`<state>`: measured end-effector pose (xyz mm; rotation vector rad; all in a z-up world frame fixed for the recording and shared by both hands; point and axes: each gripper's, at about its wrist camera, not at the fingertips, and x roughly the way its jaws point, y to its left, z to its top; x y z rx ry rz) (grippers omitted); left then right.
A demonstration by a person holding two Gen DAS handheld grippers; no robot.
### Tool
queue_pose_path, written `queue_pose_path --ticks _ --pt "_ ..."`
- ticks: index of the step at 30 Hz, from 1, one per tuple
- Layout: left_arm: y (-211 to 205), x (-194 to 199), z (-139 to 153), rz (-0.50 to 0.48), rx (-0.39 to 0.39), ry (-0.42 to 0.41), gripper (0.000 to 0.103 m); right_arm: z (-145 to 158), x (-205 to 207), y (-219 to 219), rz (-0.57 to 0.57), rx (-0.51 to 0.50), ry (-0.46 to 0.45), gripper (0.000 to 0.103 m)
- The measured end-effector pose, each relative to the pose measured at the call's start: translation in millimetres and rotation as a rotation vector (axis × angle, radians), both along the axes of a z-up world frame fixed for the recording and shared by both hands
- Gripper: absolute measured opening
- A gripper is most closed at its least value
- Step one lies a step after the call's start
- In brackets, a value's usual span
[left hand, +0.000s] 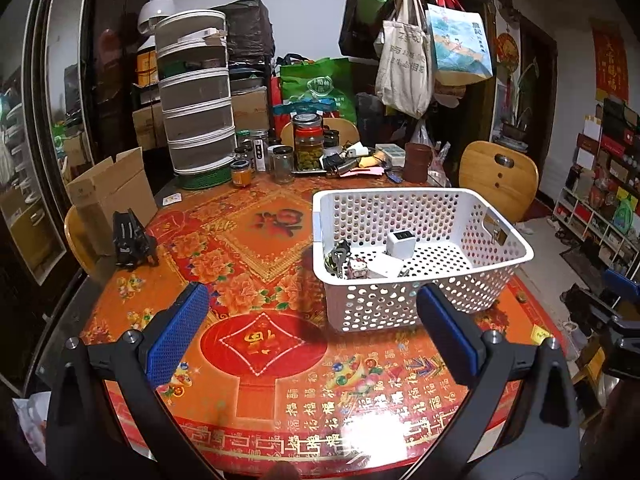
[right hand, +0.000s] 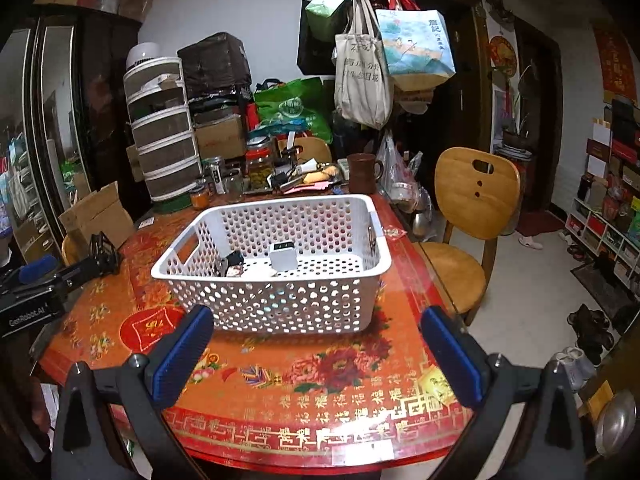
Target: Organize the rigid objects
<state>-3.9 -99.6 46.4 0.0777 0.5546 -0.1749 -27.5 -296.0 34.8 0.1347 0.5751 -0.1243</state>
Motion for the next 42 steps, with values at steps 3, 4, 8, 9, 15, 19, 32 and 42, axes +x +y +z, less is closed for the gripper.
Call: queue_pose_path --ticks 3,4,8,9,15,19,32,42 --pt "-5 0 -2 -0.01 0.001 0.013 0.102 -1 1 2 0.008 0.004 0.001 0.103" --pt "-6 2 -2 -0.008 0.003 0.018 0.102 -2 2 3 0.011 0.003 0.004 0.103" --pt "-8 5 -2 -0.009 -0.012 0.026 0.102 -5 8 6 0.021 -0.005 0.013 0.103" --pt "-8 6 -1 -0.006 -0.012 0.025 0.102 -5 8 6 0.021 -0.007 0.013 0.103" --pt "-9 9 -1 -0.002 -0.013 0.035 0.102 -4 10 8 0.031 0.001 0.01 0.103" --pt "-9 10 -2 0.003 -0.013 0.038 0.102 -6 12 9 0.03 -0.002 0.017 0.103" --pt "-14 15 -7 0.011 -0.016 0.058 0.102 -11 15 11 0.04 0.003 0.022 0.103" --pt "-15 15 -8 0.015 -0.016 0.057 0.102 -12 15 15 0.056 0.004 0.017 0.103"
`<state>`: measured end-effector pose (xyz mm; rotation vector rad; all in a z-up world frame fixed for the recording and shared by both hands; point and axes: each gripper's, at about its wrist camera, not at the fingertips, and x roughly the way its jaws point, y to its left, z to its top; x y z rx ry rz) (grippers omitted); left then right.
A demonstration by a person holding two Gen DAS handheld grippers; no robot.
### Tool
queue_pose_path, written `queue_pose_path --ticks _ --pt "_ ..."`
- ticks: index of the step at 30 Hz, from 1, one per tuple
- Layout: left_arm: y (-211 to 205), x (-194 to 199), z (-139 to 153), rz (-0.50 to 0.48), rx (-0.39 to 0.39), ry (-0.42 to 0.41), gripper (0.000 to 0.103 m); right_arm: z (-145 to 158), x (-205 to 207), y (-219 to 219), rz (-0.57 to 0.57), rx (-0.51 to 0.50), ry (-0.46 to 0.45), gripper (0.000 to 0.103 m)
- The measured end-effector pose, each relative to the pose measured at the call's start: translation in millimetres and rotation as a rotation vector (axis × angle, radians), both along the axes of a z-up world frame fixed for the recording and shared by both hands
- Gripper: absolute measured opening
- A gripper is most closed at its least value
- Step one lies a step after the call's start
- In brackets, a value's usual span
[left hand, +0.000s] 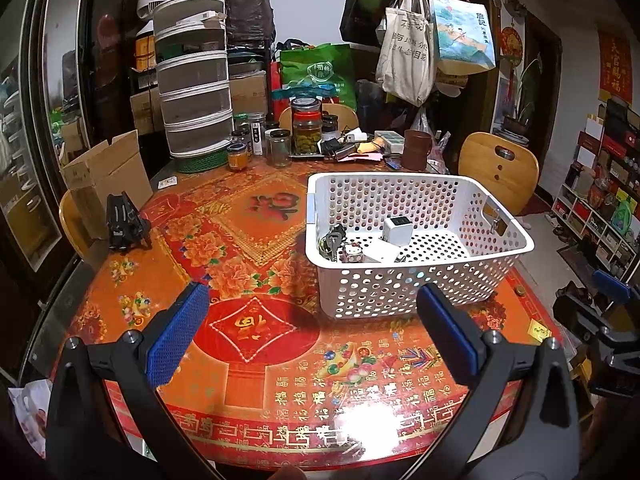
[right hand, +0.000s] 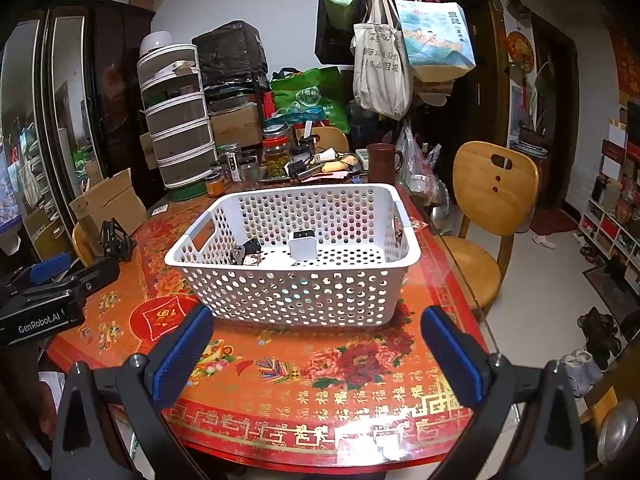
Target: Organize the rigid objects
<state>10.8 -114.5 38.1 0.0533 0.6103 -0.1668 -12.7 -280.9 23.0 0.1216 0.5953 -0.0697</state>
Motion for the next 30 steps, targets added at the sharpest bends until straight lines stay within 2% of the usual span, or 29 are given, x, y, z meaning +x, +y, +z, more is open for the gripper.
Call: queue_pose_path --ticks 30 --pt "-2.9 -0.8 -1.6 0.002 0.005 0.001 0.102 3.0 -0.6 1.9 0.009 0.001 0.0 0.103"
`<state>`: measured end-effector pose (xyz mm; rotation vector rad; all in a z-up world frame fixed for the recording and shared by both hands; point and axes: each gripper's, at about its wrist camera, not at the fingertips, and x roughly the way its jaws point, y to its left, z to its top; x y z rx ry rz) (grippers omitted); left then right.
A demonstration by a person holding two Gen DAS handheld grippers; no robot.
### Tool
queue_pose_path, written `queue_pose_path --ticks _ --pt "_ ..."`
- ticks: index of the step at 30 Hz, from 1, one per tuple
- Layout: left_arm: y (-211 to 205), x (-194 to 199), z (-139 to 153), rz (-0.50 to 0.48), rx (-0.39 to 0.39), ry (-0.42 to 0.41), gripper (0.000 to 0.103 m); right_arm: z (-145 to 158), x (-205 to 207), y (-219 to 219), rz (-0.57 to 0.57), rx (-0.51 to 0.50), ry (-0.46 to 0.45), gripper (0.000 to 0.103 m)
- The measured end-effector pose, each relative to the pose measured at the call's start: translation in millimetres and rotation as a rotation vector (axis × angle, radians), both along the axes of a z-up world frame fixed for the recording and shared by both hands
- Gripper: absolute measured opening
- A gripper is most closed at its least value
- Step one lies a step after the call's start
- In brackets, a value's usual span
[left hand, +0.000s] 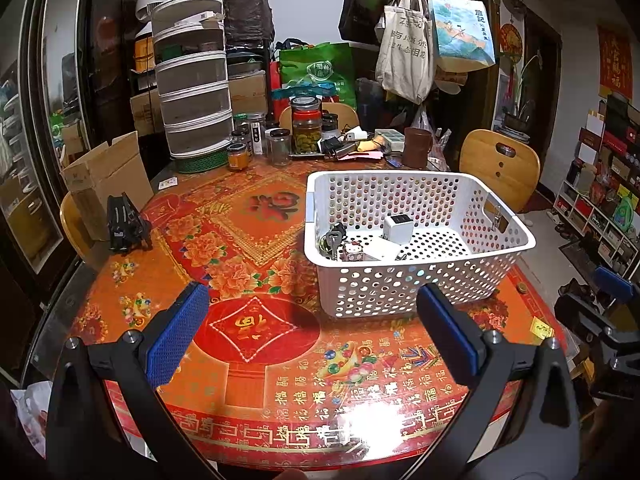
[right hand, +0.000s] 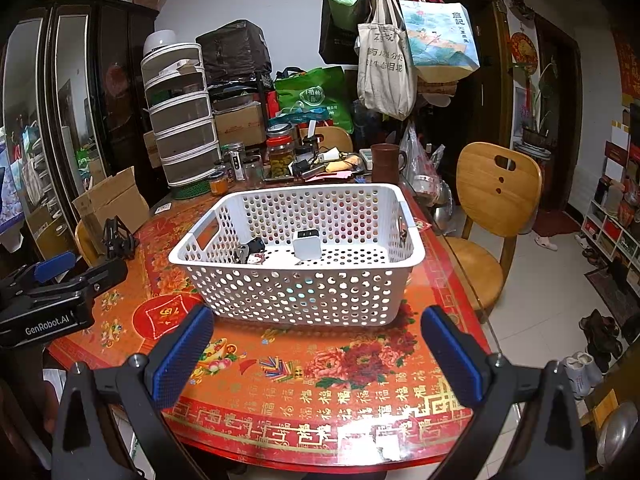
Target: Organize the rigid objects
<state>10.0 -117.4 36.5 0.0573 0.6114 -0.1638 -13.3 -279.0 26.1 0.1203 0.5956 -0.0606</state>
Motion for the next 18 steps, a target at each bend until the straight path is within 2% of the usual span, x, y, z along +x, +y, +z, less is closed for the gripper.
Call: queue_pose_path --ticks 18 --pt "-0.1 -2.0 -0.3 -0.018 0.015 -0.013 0.102 0.0 -0.3 -0.3 0.0 0.0 0.002 0.103"
